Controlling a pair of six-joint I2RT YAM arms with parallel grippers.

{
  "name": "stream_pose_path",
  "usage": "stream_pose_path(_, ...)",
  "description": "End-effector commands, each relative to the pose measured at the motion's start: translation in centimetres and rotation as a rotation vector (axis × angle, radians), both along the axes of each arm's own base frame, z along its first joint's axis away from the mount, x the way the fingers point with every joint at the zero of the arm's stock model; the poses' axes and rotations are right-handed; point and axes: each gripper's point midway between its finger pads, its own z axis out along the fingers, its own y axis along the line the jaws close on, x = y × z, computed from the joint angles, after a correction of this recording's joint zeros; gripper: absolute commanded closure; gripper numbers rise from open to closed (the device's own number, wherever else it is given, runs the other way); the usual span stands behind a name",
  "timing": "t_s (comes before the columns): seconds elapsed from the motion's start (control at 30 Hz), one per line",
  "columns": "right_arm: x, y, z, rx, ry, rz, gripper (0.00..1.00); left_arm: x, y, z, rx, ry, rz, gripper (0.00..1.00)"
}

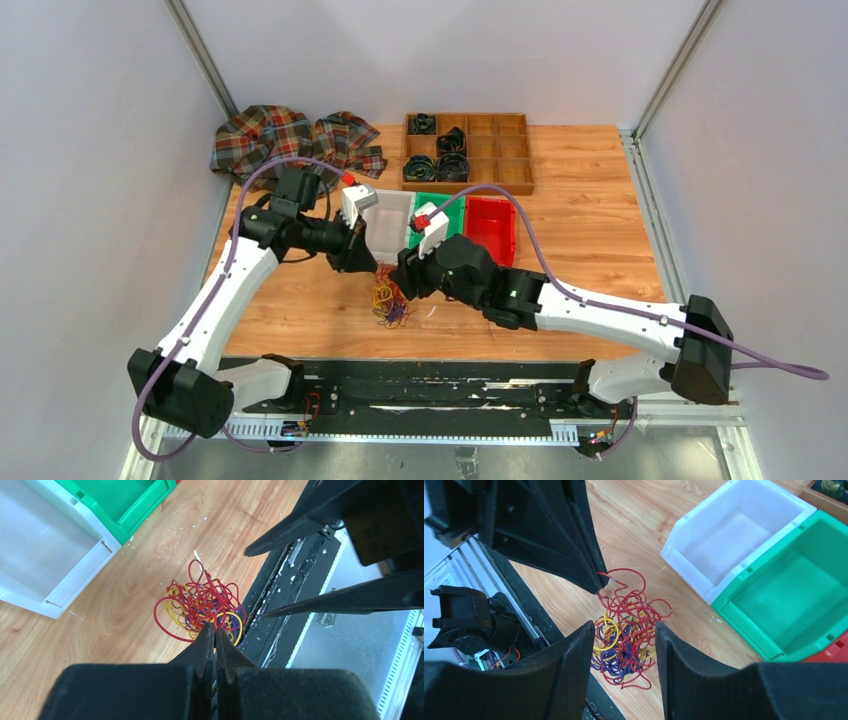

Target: Untangle the cables

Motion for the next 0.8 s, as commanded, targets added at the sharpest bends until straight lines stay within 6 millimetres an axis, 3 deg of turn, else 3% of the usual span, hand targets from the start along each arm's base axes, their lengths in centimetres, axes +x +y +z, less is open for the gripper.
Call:
stream_pose_path(0.0,-0.1,1.9,2.2,0.049,-0.065,0.035,0.52,-1.2,0.1,2.2,-0.031,-0.009,0.010,0.98)
stream_pose_path(0.43,-0.9,3.8,2.8,0.099,-0.164,0.127,0.52,-2.1,0.2,4.2,-0.048,-0.011,0.018,0.98)
stream_pose_path(0.77,-1.9,2.7,2.7,0.123,-0.236,0.147,0.49,-2.2,0.8,5.0,-0.020,-0.037,0.043,0.98)
